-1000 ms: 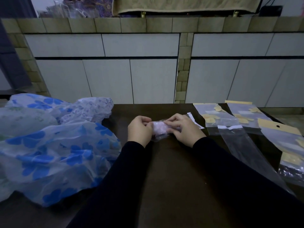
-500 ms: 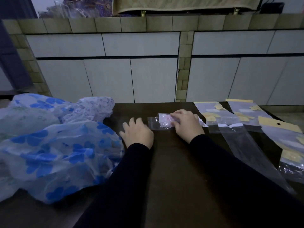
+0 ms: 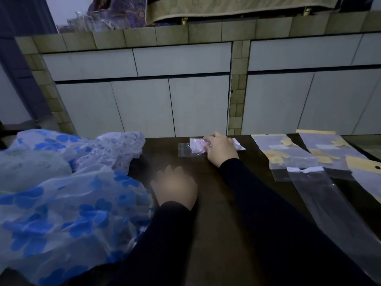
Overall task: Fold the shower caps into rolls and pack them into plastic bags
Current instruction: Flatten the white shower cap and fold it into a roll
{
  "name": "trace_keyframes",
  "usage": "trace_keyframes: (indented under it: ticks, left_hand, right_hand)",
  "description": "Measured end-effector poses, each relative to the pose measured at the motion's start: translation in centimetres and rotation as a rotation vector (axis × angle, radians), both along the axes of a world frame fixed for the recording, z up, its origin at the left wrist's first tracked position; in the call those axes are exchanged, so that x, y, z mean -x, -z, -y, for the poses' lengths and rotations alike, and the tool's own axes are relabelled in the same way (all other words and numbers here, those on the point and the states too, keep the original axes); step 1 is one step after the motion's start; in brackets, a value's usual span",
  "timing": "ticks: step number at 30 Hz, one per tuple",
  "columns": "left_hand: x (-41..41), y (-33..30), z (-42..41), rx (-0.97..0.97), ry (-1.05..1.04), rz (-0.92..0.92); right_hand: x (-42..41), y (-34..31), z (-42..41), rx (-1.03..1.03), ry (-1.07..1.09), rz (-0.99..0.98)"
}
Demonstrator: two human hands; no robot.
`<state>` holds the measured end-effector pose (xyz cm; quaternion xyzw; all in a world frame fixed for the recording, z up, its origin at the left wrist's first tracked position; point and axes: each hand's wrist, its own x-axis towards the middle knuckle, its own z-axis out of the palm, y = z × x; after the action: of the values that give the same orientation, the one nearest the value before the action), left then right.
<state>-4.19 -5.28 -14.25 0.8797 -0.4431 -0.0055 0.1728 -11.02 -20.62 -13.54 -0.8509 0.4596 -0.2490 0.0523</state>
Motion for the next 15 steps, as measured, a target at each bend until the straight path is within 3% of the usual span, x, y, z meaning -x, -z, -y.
trace_keyframes:
  ticks: [9,15]
  left_hand:
    - [-0.1,-0.6,0.8,-0.006,-0.046,0.014]
    - [0.0,-0.7,0.2,0.02,-0.005,-0.014]
  right_hand:
    - [-1.7,0.2,2.4,-0.014,0.009,0.018]
    - [-1.1,0.1,0.0,0.069,-0.08,0.162]
